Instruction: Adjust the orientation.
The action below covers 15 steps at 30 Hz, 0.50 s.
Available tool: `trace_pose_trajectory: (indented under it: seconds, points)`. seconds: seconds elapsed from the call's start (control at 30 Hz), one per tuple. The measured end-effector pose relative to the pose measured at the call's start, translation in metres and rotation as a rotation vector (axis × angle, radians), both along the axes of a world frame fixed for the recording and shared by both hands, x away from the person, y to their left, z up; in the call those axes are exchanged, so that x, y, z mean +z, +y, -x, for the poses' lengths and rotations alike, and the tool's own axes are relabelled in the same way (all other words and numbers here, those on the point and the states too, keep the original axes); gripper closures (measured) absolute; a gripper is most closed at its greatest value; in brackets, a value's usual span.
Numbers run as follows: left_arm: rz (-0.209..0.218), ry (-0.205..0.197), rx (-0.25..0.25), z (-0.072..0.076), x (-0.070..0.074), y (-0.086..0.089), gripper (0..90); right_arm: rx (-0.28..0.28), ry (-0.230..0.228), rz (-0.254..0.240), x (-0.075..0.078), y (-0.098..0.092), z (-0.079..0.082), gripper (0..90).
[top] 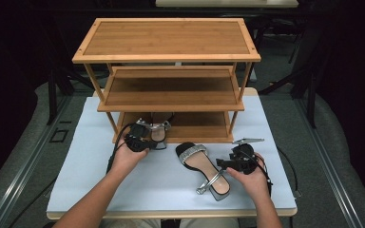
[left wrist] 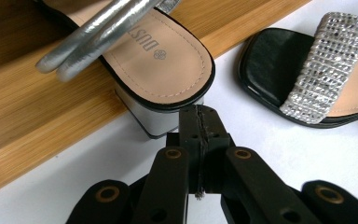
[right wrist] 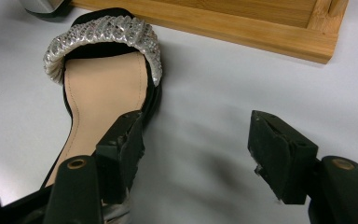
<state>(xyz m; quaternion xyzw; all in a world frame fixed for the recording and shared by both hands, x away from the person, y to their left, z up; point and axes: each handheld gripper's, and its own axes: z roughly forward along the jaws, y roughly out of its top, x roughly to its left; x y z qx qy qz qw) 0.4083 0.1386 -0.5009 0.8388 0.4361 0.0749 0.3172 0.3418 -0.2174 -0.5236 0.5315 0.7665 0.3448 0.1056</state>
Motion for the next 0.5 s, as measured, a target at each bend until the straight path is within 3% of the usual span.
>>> trace_pose_trajectory:
  seconds: [0.23,0.5]
  points:
    - [0.028,0.011,-0.002,0.000,-0.001,0.004,86.0,-0.009,0.003,-0.001,0.001,-0.002,0.000,35.0]
    - [0.099,-0.012,-0.025,0.013,-0.006,0.012,67.3,-0.009,-0.018,0.026,0.008,0.004,0.001,34.9]
